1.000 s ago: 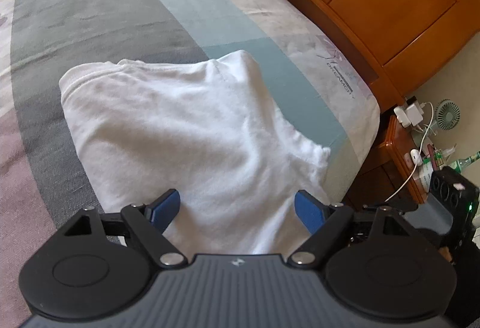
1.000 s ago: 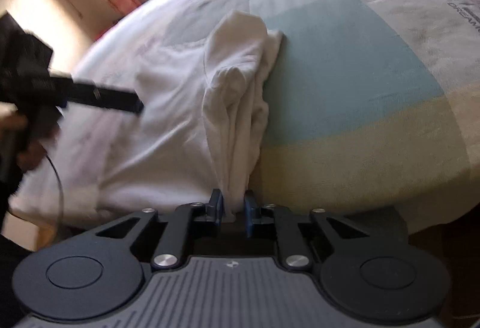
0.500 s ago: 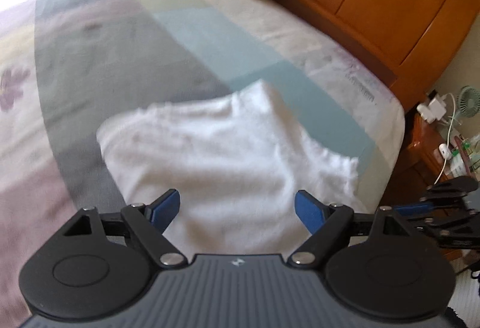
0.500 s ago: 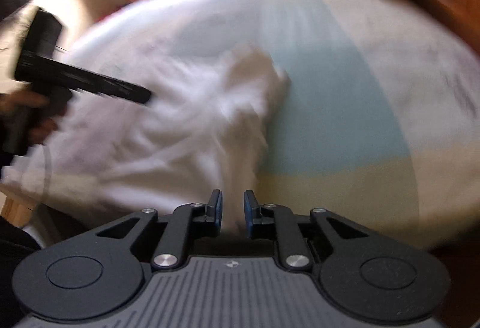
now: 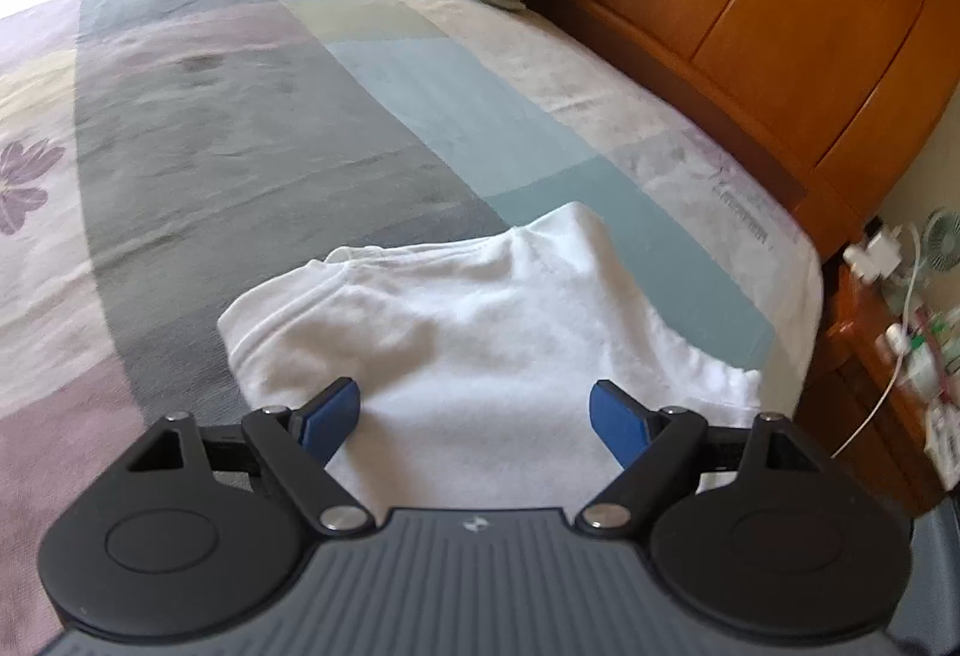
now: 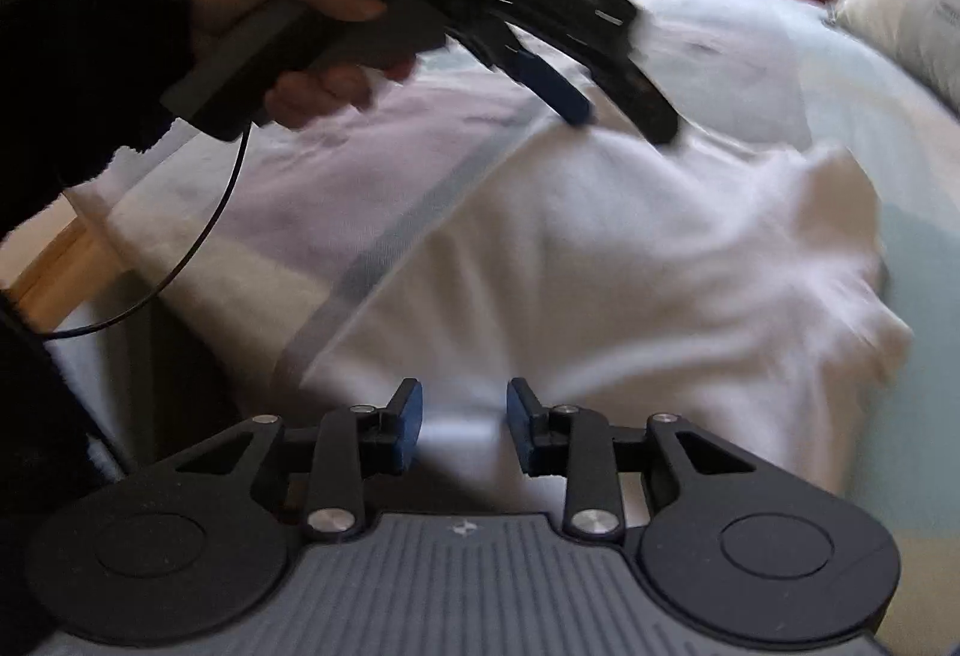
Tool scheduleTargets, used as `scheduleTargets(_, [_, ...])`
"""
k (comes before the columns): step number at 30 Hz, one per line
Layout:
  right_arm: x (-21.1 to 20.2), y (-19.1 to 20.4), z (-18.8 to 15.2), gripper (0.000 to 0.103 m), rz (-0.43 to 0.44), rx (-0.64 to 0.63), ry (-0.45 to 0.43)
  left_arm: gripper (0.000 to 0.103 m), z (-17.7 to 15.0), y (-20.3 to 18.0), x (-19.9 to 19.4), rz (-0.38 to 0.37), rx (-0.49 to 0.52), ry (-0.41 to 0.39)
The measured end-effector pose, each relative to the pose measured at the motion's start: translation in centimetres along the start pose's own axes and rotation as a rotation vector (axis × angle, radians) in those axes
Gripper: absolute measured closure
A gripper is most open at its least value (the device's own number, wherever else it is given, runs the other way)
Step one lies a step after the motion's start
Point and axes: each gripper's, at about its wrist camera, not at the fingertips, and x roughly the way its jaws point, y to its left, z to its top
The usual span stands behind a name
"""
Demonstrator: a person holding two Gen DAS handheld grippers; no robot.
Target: Fold clothes
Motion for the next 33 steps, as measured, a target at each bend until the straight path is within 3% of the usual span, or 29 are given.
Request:
scheduleTargets(2, [-1.8,-0.9,0.6,0.066,-0.048,0.016,-0.033,0.019,0.3,-0.1,-0.7,-0.014,0.013,-0.022])
scheduleTargets(5, [-3.5,-3.1,3.2,0.064,-0.117,0.079,-0.170,0.019,1.0,-0.6,-1.0,-0.027,0.041,-0.059])
scheduleTargets(7, [-3.4,-5.0,4.9,0.061,-0.214,0.115,-0.223,0.019,1.4,-0.6,-0.7,-0.030,0.034,-0.067])
scheduleTargets(12, [-2.5,-10.8,6.1,0.061,-0.333,0.283,-0.271,0.019,0.7,0.2,0.5,-0.029,0.008,-0.033])
scheduleTargets(14, [-1.6,-12.9,5.7,0.061,-0.342,0.343,-0.253,0.019,0.3,0.5,1.0,-0.034,-0.001,-0.027])
scheduleTargets(19, [0.6,-15.9,4.2,0.063,-0.237,0.478,-0.233,0.019,0.1,0.5,1.3,-0.039,0.011,-0.023])
scheduleTargets(22, [0.6,-16.3,3.8,0.096,-0.200,0.511,-0.258,0.019,0.2,0.3,1.2,-0.031,0.026,-0.017])
scheduleTargets(25, [-0.3,-16.3,3.6,0.097,-0.229,0.532,-0.273,0.018,0.2,-0.1,1.0,-0.006,0.049,-0.031])
scheduleTargets(28, [-1.4,-16.5,3.3,0.100,-0.258,0.559,-0.287,0.019,0.2,0.1,1.5,0.113,0.074,-0.037])
scheduleTargets(30, [-2.1,-16.6,3.1,0.099,-0.277,0.576,-0.297,0.020,0.4,0.4,1.3,0.126,0.056,-0.042])
scheduleTargets(33, [-3.3,-15.8,3.7,0.093,-0.266,0.548,-0.331,0.019,0.5,-0.2,-0.3,0.065,0.081,-0.100])
